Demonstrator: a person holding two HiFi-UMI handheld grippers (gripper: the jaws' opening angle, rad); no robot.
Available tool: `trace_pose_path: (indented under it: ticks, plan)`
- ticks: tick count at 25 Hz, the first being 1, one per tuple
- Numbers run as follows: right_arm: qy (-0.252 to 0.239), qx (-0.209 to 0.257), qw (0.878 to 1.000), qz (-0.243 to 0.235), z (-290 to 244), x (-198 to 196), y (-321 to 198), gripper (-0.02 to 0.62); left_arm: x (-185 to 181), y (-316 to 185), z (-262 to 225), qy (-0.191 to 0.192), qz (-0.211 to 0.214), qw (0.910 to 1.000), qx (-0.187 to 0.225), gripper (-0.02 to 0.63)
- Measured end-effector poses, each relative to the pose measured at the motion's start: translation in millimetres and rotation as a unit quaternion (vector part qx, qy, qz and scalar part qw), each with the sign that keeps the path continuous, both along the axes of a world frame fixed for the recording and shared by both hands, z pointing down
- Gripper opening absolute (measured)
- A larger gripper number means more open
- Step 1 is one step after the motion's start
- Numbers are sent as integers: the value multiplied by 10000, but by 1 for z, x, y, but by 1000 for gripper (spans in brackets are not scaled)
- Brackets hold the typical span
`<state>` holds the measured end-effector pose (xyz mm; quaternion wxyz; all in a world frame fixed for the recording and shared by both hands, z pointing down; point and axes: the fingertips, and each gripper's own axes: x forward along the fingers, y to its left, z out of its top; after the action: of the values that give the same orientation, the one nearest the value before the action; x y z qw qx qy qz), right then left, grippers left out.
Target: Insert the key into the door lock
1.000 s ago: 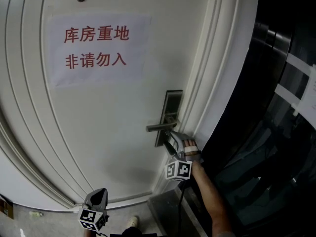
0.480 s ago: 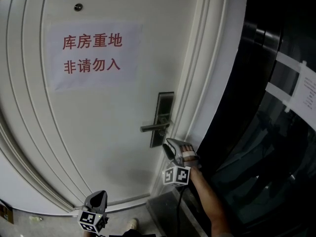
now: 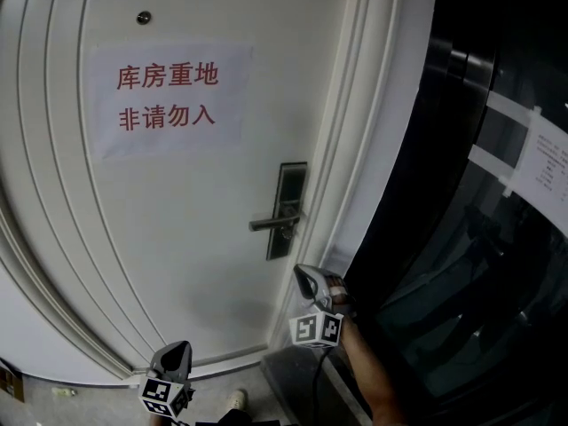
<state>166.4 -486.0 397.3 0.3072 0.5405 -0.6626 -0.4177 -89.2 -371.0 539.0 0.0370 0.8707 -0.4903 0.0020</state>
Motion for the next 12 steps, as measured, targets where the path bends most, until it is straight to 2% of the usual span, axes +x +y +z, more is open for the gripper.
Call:
trace_pose_path:
  ticks: [6,12]
  plan:
    - [-1032,-43,9946,-73,5,2,35,3,3,13,-4,11,72,10000,39,2]
    - [-2184,28,9756,-225,12,11,69,2,11,25,-7,12,157,9998,93,2]
